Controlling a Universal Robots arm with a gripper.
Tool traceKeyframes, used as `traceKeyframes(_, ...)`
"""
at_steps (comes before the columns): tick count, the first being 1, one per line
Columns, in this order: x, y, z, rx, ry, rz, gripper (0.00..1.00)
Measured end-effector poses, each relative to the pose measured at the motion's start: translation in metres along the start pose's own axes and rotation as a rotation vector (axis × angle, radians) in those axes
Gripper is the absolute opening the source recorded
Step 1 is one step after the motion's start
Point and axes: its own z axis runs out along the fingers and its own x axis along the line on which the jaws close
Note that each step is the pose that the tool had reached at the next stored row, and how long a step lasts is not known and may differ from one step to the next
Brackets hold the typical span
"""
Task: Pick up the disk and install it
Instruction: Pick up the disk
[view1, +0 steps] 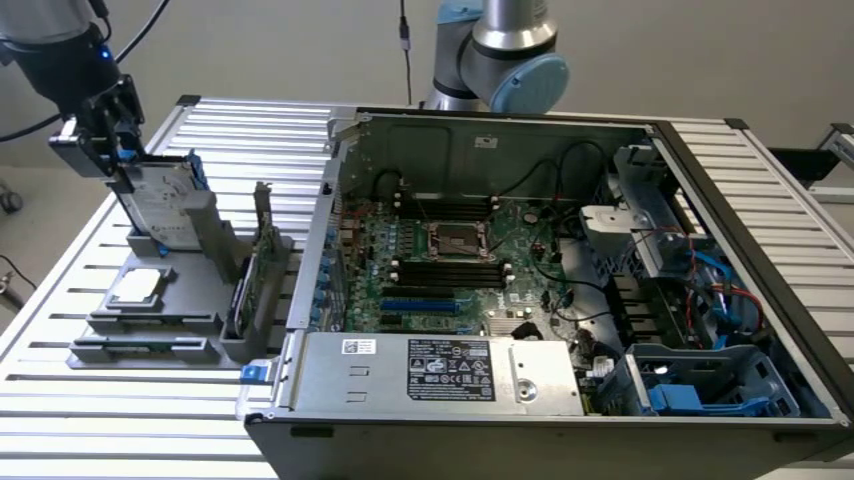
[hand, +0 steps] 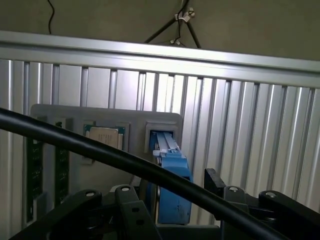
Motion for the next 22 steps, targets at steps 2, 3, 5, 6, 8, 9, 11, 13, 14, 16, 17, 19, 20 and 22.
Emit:
traceKeyframes(2, 0.0, 0.0003, 0.0007, 0.0, -0.0001, 0.006, 0.6)
traceKeyframes(3, 0.0, 0.0005, 0.0011, 0.0001, -0.0001, 0.009, 0.6)
traceKeyframes(5, -0.0001, 0.0009, 0.0018, 0.0004, -0.0005, 0.017, 0.6)
traceKeyframes(6, -0.0001, 0.0011, 0.0019, 0.0004, -0.0007, 0.02, 0.6)
traceKeyframes(8, -0.0001, 0.0017, 0.002, 0.0004, -0.0014, 0.027, 0.6)
traceKeyframes(9, -0.0001, 0.002, 0.0021, 0.0006, -0.0018, 0.031, 0.6)
traceKeyframes(11, -0.0001, 0.0022, 0.0024, 0.0007, -0.0023, 0.038, 0.6)
traceKeyframes(13, 0.0, 0.0023, 0.0027, 0.0006, -0.0025, 0.043, 0.6)
traceKeyframes(14, 0.0, 0.0023, 0.0029, 0.0006, -0.0026, 0.045, 0.6)
traceKeyframes(16, 0.0001, 0.0023, 0.0034, 0.0008, -0.0028, 0.049, 0.6)
traceKeyframes(17, 0.0001, 0.0023, 0.0037, 0.0008, -0.0029, 0.051, 0.6)
traceKeyframes(19, 0.0001, 0.0023, 0.0041, 0.0008, -0.0031, 0.055, 0.6)
traceKeyframes(20, 0.0001, 0.0023, 0.0043, 0.0008, -0.0033, 0.056, 0.6)
traceKeyframes(22, 0.0001, 0.0022, 0.0048, 0.0009, -0.0038, 0.057, 0.6)
